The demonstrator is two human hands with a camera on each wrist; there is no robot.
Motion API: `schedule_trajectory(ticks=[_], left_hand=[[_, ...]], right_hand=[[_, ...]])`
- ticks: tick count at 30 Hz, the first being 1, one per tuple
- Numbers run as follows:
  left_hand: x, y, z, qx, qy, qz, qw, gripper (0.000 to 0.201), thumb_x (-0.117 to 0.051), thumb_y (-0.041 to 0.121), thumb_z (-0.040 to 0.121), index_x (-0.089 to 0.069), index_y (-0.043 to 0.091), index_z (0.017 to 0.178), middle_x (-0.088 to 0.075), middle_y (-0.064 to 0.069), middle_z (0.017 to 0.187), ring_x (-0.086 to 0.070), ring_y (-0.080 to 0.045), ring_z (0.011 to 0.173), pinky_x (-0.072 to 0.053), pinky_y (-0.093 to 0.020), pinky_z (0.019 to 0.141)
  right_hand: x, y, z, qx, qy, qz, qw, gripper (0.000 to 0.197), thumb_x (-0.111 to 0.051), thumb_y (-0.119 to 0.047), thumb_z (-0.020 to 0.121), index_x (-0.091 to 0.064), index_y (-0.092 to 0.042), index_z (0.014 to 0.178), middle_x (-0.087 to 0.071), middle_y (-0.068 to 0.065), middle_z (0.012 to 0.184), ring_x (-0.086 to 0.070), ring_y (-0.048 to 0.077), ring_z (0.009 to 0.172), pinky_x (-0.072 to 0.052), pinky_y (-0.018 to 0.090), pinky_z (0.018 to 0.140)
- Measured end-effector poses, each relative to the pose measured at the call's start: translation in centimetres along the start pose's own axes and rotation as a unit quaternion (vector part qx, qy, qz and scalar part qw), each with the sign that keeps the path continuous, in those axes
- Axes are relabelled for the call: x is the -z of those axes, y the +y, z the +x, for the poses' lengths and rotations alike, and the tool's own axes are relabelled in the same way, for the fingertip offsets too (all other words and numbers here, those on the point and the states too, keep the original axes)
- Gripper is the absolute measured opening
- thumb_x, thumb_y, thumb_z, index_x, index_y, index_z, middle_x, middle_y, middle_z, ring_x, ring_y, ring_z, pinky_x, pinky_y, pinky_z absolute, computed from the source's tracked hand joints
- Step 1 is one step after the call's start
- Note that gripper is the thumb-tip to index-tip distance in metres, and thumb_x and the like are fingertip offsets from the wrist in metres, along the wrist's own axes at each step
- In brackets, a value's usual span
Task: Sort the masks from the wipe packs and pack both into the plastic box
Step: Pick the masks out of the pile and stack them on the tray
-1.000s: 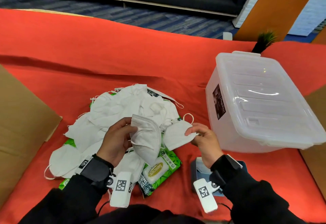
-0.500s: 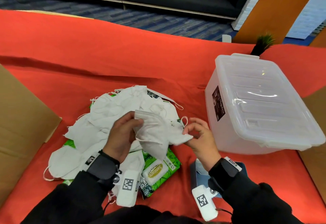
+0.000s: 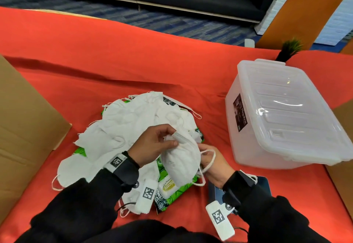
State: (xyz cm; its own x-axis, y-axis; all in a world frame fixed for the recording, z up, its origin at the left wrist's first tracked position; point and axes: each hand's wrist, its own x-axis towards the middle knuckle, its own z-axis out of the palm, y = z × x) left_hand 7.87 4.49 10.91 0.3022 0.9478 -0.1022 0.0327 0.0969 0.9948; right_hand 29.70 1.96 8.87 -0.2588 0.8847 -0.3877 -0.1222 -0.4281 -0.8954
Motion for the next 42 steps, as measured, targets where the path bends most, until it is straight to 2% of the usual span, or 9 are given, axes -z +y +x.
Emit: schedule_trajectory(ticks=[6, 13, 17, 20, 23, 27, 31, 37, 42], left_hand=[[-0.1, -0.9, -0.7, -0.001, -0.018, 0.156, 0.988, 0.041, -0.070, 0.006, 0.089, -0.061, 0.033, 0.118, -0.045, 0.004, 0.063, -0.040, -0.014, 0.057, -0.033, -0.025, 0.055], [0.4, -2.5, -1.5, -0.027, 0.038, 0.185, 0.982, 0.039, -0.074, 0.012, 0.088, -0.067, 0.036, 0.119, -0.073, 0.011, 0.084, -0.070, -0.007, 0.082, -0.056, -0.032, 0.082], [-1.1, -2.4, -2.0, -0.062, 0.070, 0.190, 0.977, 0.018, -0.070, 0.028, 0.087, -0.067, 0.028, 0.105, -0.076, 0.013, 0.098, -0.072, -0.009, 0.092, -0.057, -0.040, 0.085], [-2.4, -2.5, -2.1, -0.076, 0.074, 0.228, 0.968, 0.017, -0.065, 0.032, 0.088, -0.063, 0.029, 0.105, -0.073, 0.013, 0.091, -0.068, -0.006, 0.085, -0.055, -0.034, 0.079], [-2.6, -3.2, -2.2, -0.073, 0.053, 0.271, 0.958, 0.024, -0.060, 0.028, 0.091, -0.060, 0.033, 0.114, -0.070, 0.015, 0.092, -0.064, -0.004, 0.084, -0.051, -0.029, 0.078], [-3.3, -4.2, -2.9, -0.076, 0.007, 0.324, 0.943, 0.030, -0.061, 0.023, 0.092, -0.057, 0.035, 0.119, -0.068, 0.016, 0.089, -0.061, -0.001, 0.081, -0.046, -0.020, 0.073], [-4.8, -4.9, -2.8, -0.036, 0.002, 0.338, 0.941, 0.033, -0.063, 0.025, 0.090, -0.056, 0.035, 0.121, -0.067, 0.016, 0.087, -0.061, 0.001, 0.081, -0.046, -0.023, 0.072], [-7.9, -4.3, -2.0, 0.013, 0.017, 0.197, 0.980, 0.032, -0.066, 0.007, 0.094, -0.067, 0.029, 0.118, -0.075, 0.011, 0.103, -0.071, -0.010, 0.095, -0.059, -0.035, 0.081], [-13.5, -4.2, -0.8, -0.078, -0.023, 0.311, 0.947, 0.027, -0.066, 0.016, 0.083, -0.068, 0.033, 0.104, -0.071, 0.019, 0.098, -0.066, -0.001, 0.088, -0.049, -0.020, 0.078]], right_hand=[[2.0, -0.1, -0.3, -0.099, 0.079, 0.029, 0.991, 0.018, -0.066, 0.007, 0.088, -0.071, 0.014, 0.103, -0.071, 0.018, 0.079, -0.067, 0.019, 0.057, -0.057, 0.028, 0.055], [3.3, -0.7, -0.4, -0.121, 0.132, 0.180, 0.967, 0.021, -0.061, -0.016, 0.090, -0.066, -0.006, 0.107, -0.042, 0.003, 0.061, -0.040, 0.015, 0.048, -0.037, 0.025, 0.046], [2.0, -0.3, -0.4, -0.049, 0.031, -0.104, 0.993, 0.038, -0.078, -0.045, 0.082, -0.071, -0.010, 0.095, -0.053, -0.002, 0.064, -0.046, 0.013, 0.052, -0.034, 0.027, 0.049], [1.5, 0.6, 0.0, -0.039, 0.003, -0.201, 0.979, 0.019, -0.083, -0.033, 0.079, -0.078, -0.017, 0.086, -0.073, -0.008, 0.079, -0.067, 0.007, 0.072, -0.051, 0.030, 0.065], [3.2, 1.4, 0.2, -0.031, 0.076, -0.287, 0.954, 0.018, -0.067, -0.020, 0.077, -0.063, -0.015, 0.060, -0.050, -0.001, 0.055, -0.045, 0.010, 0.050, -0.035, 0.033, 0.053], [6.1, 1.0, -0.8, -0.089, 0.100, -0.071, 0.988, 0.026, -0.045, 0.002, 0.085, -0.057, -0.001, 0.061, -0.049, 0.017, 0.065, -0.052, 0.021, 0.055, -0.045, 0.029, 0.055], [8.4, 0.4, -2.3, -0.157, 0.053, 0.217, 0.962, 0.026, -0.051, -0.017, 0.091, -0.047, -0.011, 0.065, -0.038, 0.006, 0.058, -0.045, 0.021, 0.052, -0.045, 0.032, 0.056], [12.8, 0.5, -3.8, -0.047, 0.015, -0.144, 0.988, 0.013, -0.083, -0.005, 0.080, -0.073, -0.009, 0.087, -0.059, 0.004, 0.065, -0.047, 0.011, 0.053, -0.037, 0.022, 0.052], [18.2, 1.2, -5.4, 0.005, 0.041, -0.254, 0.966, 0.011, -0.083, -0.010, 0.081, -0.073, -0.006, 0.075, -0.063, -0.001, 0.065, -0.052, 0.008, 0.061, -0.040, 0.024, 0.059]])
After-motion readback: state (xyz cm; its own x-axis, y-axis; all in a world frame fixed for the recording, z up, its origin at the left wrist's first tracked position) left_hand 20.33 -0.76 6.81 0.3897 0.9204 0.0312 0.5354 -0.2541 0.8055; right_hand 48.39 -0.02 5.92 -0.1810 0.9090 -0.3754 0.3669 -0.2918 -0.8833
